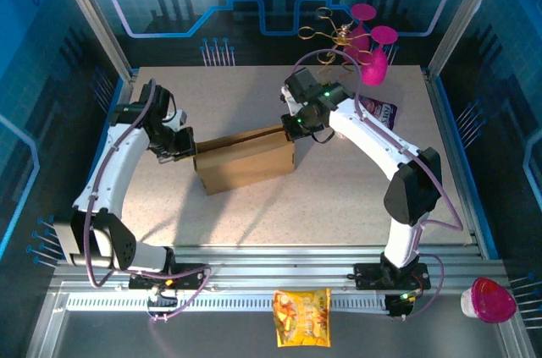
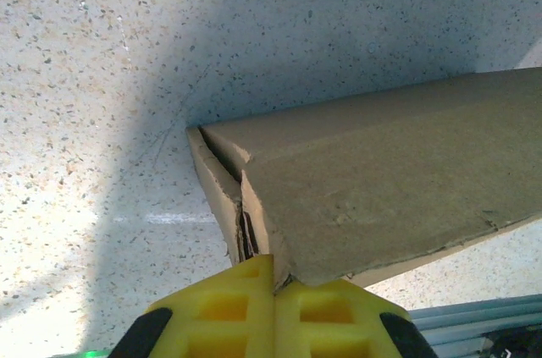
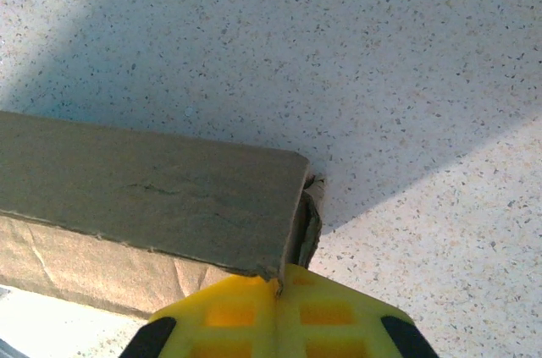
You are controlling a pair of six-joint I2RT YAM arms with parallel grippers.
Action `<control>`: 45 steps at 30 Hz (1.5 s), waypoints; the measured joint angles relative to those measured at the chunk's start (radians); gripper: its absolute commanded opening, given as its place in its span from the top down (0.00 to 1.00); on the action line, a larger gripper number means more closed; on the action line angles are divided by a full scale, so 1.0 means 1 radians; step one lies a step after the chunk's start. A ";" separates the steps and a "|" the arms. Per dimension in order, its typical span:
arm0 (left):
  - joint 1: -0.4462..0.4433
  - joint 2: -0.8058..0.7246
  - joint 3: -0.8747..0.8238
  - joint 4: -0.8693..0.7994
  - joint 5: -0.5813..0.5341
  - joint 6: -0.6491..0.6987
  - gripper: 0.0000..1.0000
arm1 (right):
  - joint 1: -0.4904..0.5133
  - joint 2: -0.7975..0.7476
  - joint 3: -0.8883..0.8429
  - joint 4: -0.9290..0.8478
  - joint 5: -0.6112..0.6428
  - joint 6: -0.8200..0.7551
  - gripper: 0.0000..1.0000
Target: Fold the paper box
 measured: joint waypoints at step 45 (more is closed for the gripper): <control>-0.189 -0.296 -0.345 0.301 -0.178 -0.160 1.00 | 0.014 -0.203 -0.226 0.055 -0.005 0.114 0.38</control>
